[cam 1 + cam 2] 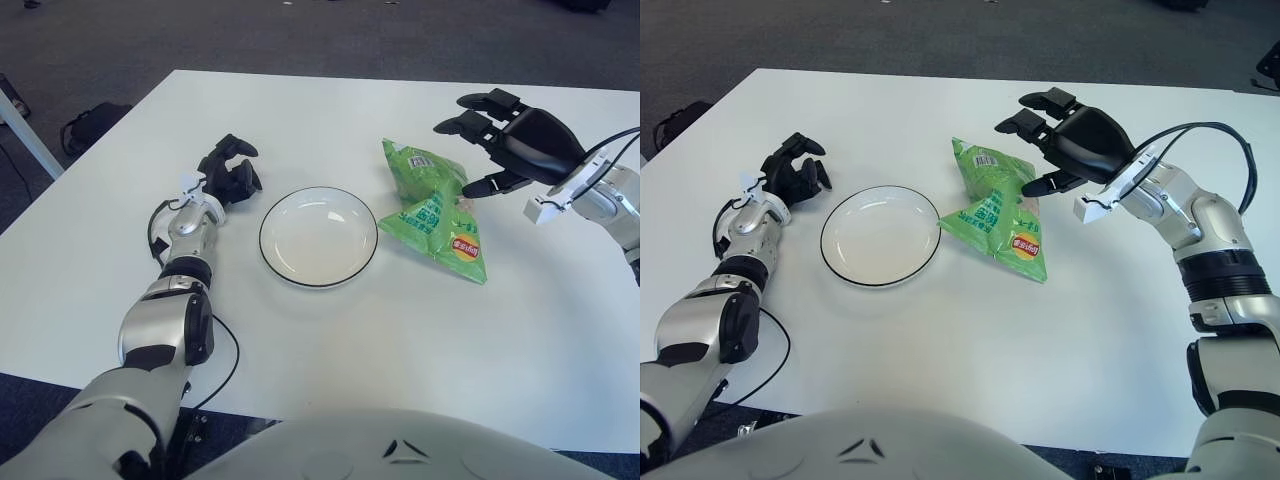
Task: Put the snack into the plate.
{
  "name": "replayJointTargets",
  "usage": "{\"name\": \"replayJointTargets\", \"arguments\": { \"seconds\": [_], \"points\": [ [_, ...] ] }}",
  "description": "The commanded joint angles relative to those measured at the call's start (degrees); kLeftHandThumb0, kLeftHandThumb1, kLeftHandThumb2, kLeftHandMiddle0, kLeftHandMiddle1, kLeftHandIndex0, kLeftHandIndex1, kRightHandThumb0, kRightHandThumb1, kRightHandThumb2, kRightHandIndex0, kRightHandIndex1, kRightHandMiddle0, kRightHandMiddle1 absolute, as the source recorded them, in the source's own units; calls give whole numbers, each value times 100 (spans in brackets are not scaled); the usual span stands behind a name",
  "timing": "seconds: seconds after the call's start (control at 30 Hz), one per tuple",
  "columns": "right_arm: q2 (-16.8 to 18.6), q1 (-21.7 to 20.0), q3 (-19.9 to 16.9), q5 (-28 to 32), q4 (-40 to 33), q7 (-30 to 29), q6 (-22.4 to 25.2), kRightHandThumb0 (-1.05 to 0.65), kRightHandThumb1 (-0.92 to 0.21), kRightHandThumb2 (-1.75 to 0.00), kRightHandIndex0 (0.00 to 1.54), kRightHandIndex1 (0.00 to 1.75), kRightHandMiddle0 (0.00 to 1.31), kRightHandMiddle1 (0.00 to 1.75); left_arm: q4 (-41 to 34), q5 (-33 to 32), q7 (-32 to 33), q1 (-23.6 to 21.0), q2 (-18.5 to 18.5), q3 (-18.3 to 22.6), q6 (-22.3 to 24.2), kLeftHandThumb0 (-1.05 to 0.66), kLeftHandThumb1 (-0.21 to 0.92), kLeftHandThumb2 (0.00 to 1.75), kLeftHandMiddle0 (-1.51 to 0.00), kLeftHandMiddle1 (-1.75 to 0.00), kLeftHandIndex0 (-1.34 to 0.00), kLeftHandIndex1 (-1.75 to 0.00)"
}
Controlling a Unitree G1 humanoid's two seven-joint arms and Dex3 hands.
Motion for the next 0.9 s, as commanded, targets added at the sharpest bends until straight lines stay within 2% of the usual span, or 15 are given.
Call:
{"name": "replayJointTargets", "arguments": {
  "seconds": [0.0, 0.23, 0.57, 0.87],
  "points": [
    [26, 0, -30, 137, 41, 53, -84, -93, -92, -68, 0, 17, 0, 39, 147, 24, 27, 251, -25, -34, 111, -44, 46, 114, -94, -175, -50, -175],
    [-40, -92, 33, 214, 117, 288, -294, -97, -92, -72, 0, 14, 0, 34, 126, 29, 75, 260, -32, -46, 97, -44, 45, 114, -93, -175, -50, -175],
    [-222, -303, 94, 150, 285, 623, -774, -98, -92, -58, 0, 2, 0, 26, 126, -22, 16, 250, -35, -21, 153, -44, 45, 115, -93, -175, -51, -175],
    [-395, -530, 201, 114, 466, 969, -1244, -102, -92, -54, 0, 0, 0, 19, 120, 13, 28, 239, -26, -54, 161, -44, 44, 116, -94, -175, -51, -175]
  ]
}}
